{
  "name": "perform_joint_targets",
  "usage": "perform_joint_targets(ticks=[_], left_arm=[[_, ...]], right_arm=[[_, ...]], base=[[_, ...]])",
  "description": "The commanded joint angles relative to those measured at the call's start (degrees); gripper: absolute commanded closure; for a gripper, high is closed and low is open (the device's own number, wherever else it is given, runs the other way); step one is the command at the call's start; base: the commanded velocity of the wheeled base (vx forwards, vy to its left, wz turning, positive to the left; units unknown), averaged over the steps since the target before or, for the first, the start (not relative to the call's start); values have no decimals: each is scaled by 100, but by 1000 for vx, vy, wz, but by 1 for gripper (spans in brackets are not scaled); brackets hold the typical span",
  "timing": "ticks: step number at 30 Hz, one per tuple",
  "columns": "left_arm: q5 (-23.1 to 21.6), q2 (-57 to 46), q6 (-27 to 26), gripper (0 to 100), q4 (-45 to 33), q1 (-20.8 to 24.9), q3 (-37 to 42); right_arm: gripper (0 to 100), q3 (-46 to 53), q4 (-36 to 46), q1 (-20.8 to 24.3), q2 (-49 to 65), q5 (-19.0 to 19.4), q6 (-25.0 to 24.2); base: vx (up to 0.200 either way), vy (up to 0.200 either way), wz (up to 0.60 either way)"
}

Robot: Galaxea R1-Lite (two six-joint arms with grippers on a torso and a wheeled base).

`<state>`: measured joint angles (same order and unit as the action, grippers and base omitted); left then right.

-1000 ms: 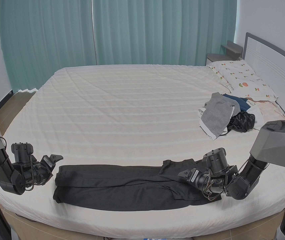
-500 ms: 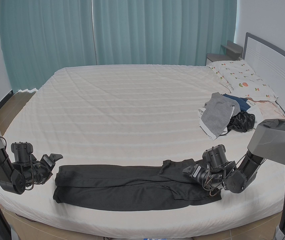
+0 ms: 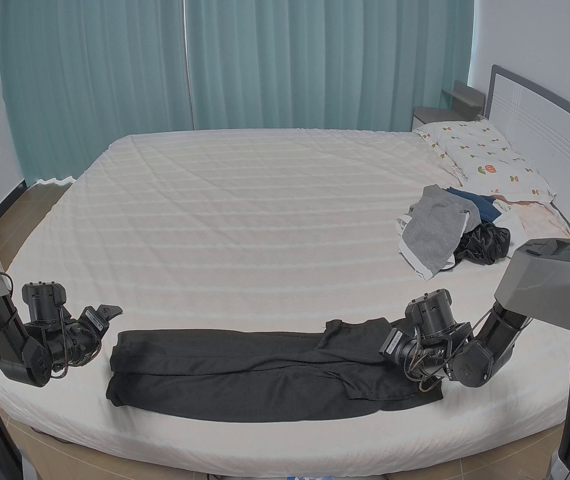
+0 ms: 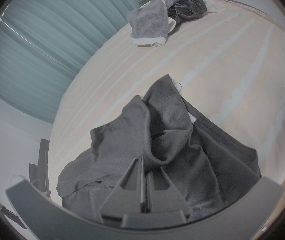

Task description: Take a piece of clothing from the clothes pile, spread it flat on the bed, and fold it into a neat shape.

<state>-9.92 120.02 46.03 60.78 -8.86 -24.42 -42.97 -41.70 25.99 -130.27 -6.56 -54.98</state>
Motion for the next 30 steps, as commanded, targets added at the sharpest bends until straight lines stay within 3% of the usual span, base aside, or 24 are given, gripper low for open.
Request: perform_joint_targets(ticks=[1,6,9,13,30], left_arm=[[-1,22,-94,0,-31,-1,51],[-54,31,-393,0,-58,-10,157],[-54,259,-1061,0,-5,-1,394],[-54,338,-1474,0,4,-1,570],[184,857,-1562,0,65,166,165]], right_arm=[[100,52,-189,-33,133,-38,-4],[100,228,-751,-147,177,-65,22],[100,527,-1349,-156,177,-65,49],[100,676,-1569,-147,168,-56,101],[100,667,-1578,-129,160,-3,110]], base=[[0,0,0],[0,0,0],[0,0,0],[0,0,0],[0,0,0]])
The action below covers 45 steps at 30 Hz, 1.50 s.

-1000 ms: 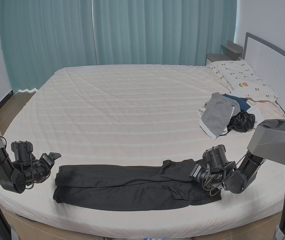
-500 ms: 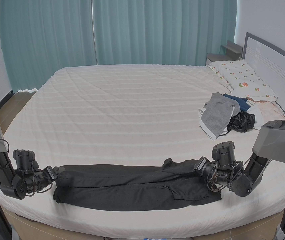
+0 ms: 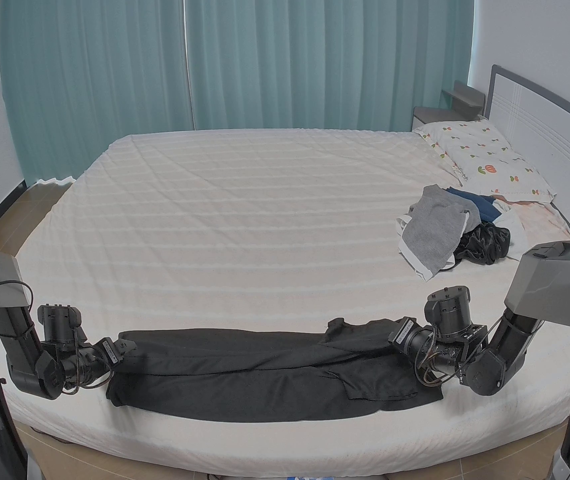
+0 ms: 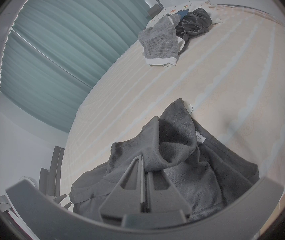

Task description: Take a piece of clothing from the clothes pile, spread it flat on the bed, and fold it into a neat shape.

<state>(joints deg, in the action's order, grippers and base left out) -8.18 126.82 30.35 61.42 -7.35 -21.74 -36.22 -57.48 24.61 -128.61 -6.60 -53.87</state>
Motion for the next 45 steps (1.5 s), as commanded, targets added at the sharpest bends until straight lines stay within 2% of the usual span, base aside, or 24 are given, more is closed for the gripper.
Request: perform_joint_targets(ticks=[1,9,14,20,23,26,27,28,31,34,37,40,45], left_arm=[[18,229,-12,100,2,14,-147],[27,194,-21,100,362,6,-32],[36,203,-232,100,406,-30,-24],[36,53,-144,100,459,-100,-129],[27,-61,32,100,459,-100,-173],[27,-342,577,100,459,-109,-375],[27,-351,603,100,459,-109,-384],[36,-447,972,100,459,-117,-560],[36,-500,1491,100,459,-117,-780],[45,-571,1913,100,494,-117,-947],[1,-729,2440,100,714,-240,-955],[-26,-658,2563,100,960,-302,-911],[-17,-342,2387,100,1329,-337,-762]], right_arm=[[100,1,0,8,-6,0,-1],[100,-43,9,0,3,0,8],[100,-52,17,-9,-6,0,8],[100,-78,-9,-9,29,0,8],[100,-87,-18,-9,47,0,8],[100,-210,-88,-27,64,-8,34],[100,-219,-88,-35,64,-8,43],[100,-377,-88,-115,55,-8,166],[100,-790,-141,-326,-24,0,377],[100,-1159,-361,-484,-59,-8,368],[100,-1028,-738,-466,-85,-8,377],[100,-676,-1072,-440,-217,53,448],[100,-237,-1380,-422,-463,132,949]], base=[[0,0,0],[0,0,0],[0,0,0],[0,0,0],[0,0,0],[0,0,0],[0,0,0],[0,0,0],[0,0,0],[0,0,0],[0,0,0],[0,0,0],[0,0,0]])
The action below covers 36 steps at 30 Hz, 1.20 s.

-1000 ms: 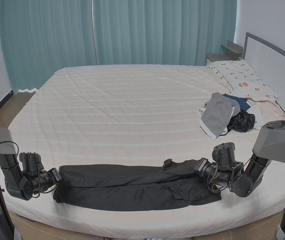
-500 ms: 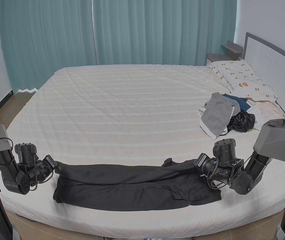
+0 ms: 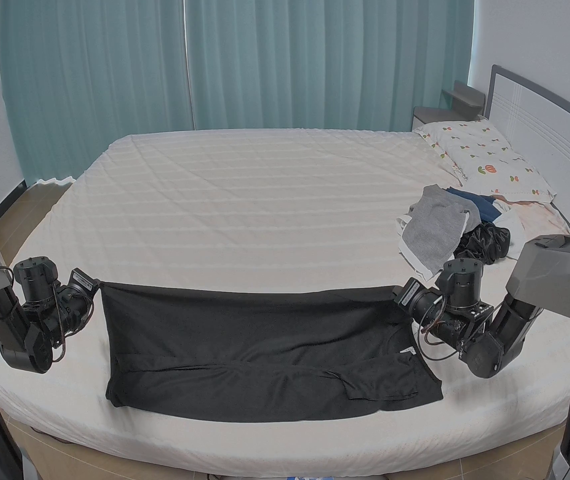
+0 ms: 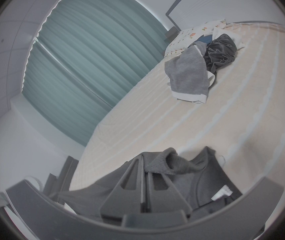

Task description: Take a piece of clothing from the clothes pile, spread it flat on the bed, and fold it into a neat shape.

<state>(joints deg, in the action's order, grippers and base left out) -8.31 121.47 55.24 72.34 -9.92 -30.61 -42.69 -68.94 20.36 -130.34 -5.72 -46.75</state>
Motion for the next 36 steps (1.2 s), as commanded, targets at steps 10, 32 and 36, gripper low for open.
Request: perform_joint_targets(ticks=[10,32,36], left_arm=[[-434,228,-1147,100,518,-106,1075],[-496,1072,-2825,100,536,-106,1822],[-496,1090,-2852,100,536,-159,1813]], right_arm=[[100,912,-287,82,-308,53,483],[100,1369,-366,109,-615,247,667],[100,1395,-375,100,-677,247,773]], base=[[0,0,0],[0,0,0],[0,0,0]])
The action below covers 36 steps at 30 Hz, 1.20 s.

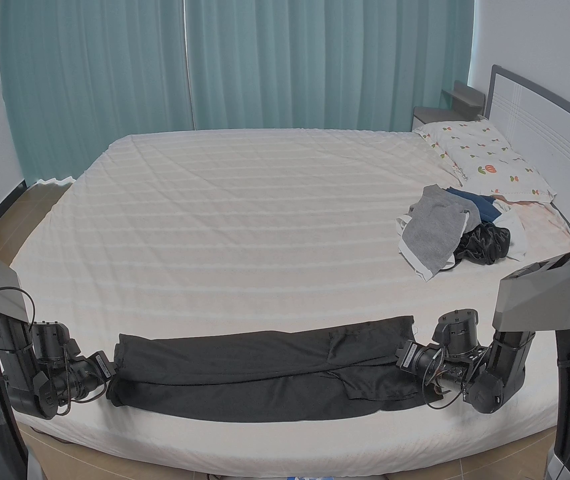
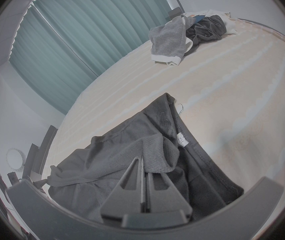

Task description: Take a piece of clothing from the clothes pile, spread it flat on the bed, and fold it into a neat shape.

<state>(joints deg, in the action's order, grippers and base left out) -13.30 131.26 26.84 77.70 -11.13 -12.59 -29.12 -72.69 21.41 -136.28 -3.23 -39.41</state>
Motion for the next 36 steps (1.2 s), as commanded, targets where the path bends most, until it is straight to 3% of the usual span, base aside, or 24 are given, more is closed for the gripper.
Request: perform_joint_targets(ticks=[1,3,4,11,17,20,21,23,28,32,36], left_arm=[[3,111,-21,100,-1,-38,11],[3,111,-30,100,-1,-47,20],[3,102,-30,0,-1,-47,20],[-32,-56,5,0,8,-214,38],[-50,-135,506,0,8,-276,-323],[-32,-109,1042,0,-1,-249,-630],[-6,-91,1473,0,-10,-214,-912],[-15,-56,1719,0,-62,-91,-1131],[126,410,1719,0,-45,384,-1457],[592,717,1710,0,-27,533,-1711],[680,770,1701,0,-27,577,-1703]], right_arm=[[100,47,1,-5,-92,-2,48],[100,47,-8,-5,-109,-2,48],[0,56,-8,13,-118,-2,74],[0,205,-87,-49,101,-55,136],[0,284,-360,-576,409,15,136],[0,284,-368,-717,497,174,136],[0,293,-368,-814,532,437,92],[0,258,-377,-954,506,763,48],[0,144,-377,-1227,312,1307,30],[0,12,-377,-1227,172,1404,39],[0,-120,-377,-1227,-4,1404,39]], base=[[0,0,0],[0,0,0],[0,0,0],[0,0,0],[0,0,0],[0,0,0],[0,0,0],[0,0,0],[0,0,0],[0,0,0],[0,0,0]])
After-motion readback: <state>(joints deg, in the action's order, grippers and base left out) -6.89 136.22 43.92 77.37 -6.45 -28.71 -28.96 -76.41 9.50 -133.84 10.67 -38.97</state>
